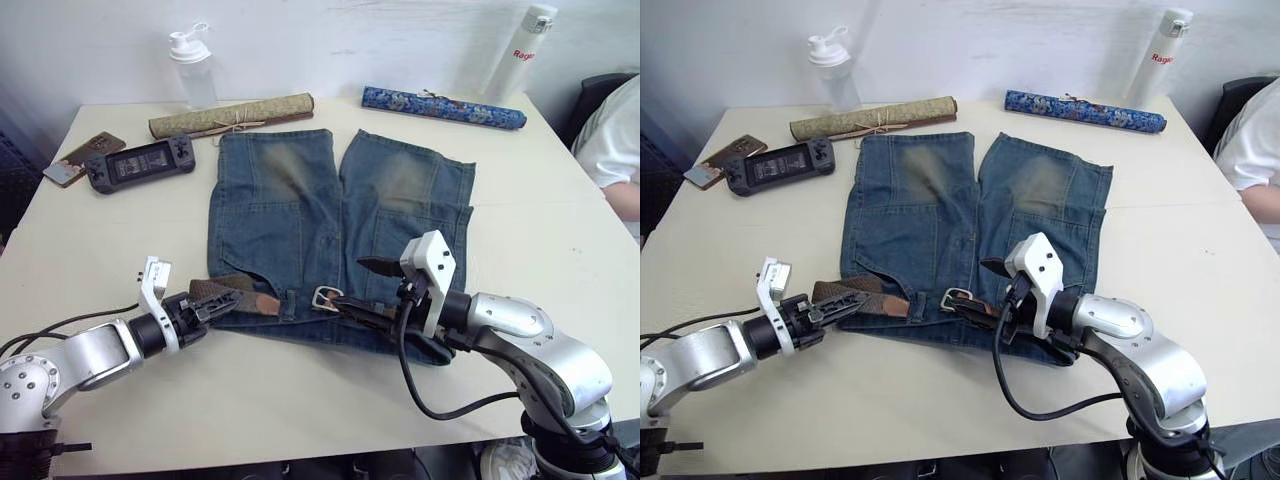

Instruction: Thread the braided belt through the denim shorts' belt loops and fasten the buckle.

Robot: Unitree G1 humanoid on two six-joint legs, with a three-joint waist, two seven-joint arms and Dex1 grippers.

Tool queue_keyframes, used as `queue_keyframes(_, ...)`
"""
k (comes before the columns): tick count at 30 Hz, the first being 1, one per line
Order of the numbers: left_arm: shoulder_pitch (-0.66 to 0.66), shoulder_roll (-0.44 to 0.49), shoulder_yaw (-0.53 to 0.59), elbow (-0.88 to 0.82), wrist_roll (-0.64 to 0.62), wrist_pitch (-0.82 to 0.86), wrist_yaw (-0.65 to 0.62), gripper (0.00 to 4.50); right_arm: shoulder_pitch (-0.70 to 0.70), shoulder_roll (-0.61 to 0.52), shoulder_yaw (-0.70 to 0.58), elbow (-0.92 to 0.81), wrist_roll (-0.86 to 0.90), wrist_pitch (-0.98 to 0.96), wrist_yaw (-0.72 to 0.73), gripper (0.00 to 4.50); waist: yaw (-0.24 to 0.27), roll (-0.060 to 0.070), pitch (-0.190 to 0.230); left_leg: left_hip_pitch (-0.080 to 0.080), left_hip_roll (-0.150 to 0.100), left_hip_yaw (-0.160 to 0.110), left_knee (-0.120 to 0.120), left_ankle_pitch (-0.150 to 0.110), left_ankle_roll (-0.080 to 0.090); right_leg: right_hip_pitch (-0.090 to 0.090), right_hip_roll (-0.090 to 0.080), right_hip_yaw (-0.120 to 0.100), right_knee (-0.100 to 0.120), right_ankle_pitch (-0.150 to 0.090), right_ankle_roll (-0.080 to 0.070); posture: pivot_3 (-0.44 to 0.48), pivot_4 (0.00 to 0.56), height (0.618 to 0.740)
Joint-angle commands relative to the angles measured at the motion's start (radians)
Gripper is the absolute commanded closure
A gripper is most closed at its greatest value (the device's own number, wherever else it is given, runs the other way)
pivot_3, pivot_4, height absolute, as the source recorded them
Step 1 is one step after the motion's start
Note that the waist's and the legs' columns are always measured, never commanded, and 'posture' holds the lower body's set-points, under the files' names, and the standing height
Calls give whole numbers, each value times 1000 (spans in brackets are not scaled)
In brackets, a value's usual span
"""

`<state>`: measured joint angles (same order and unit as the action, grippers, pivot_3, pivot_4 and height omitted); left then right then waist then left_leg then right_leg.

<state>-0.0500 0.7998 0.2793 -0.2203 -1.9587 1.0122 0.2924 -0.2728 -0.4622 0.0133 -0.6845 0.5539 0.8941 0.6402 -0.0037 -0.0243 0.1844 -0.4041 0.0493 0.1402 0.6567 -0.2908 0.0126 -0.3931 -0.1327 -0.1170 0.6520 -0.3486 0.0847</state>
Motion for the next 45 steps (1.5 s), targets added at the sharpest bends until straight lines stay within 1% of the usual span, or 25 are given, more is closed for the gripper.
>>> queue_keyframes(1, -28, -2, -15, -37, -14, -23, 24, 4500, -5, -16, -6, -50, 33, -11, -7, 110, 0, 0, 0, 0, 0, 0, 0, 0, 0, 0, 0, 0, 0, 0, 0, 0, 150, 717)
queue_keyframes(11, -18, 54, -68, -36, -14, -18, 66, 4500, -12, -42, -17, -57, 106, 4, -21, 110, 0, 0, 0, 0, 0, 1, -1, 0, 0, 0, 1, 0, 0, 0, 0, 0, 150, 717)
queue_keyframes(16, -32, 54, -101, -53, -14, -27, 92, 4500, -12, -68, -12, -62, 128, 11, -15, 110, 0, 0, 0, 0, 0, 1, -1, 0, 0, 0, 0, 0, 0, 0, 0, 0, 150, 717)
queue_keyframes(23, -71, 19, -135, -87, -14, -59, 160, 4500, -13, -193, 20, -55, 115, 0, 72, 110, 3, 0, 0, 0, 0, 0, -1, 0, 0, 0, 0, 0, -1, 0, 0, 0, 150, 717)
queue_keyframes(29, -84, 15, -139, -91, -14, -81, 220, 4500, -9, -263, 21, -29, 121, -16, 127, 110, 3, 0, 0, 0, 0, 0, -1, 0, 0, 0, 0, 0, 0, 0, 0, 0, 150, 717)
queue_keyframes(33, -77, 15, -131, -84, -14, -89, 250, 4500, -4, -265, 20, -27, 125, -19, 133, 110, 3, 0, 0, 0, 0, 0, 0, 1, 0, 0, 0, 0, 0, 0, 0, 0, 150, 717)
queue_keyframes(39, -56, 37, -121, -80, -14, -75, 265, 4500, -8, -247, 13, -33, 145, -12, 120, 110, 2, 0, 0, 0, 0, 0, 0, 1, 0, 0, 0, 0, 0, 0, 0, 0, 150, 717)
queue_keyframes(45, -76, 70, -108, -89, -14, -66, 270, 4500, 8, -240, 17, -46, 158, -12, 99, 110, 2, 0, 0, 0, 0, 0, 0, 1, 0, 0, 0, 0, -1, 0, 0, 0, 150, 717)
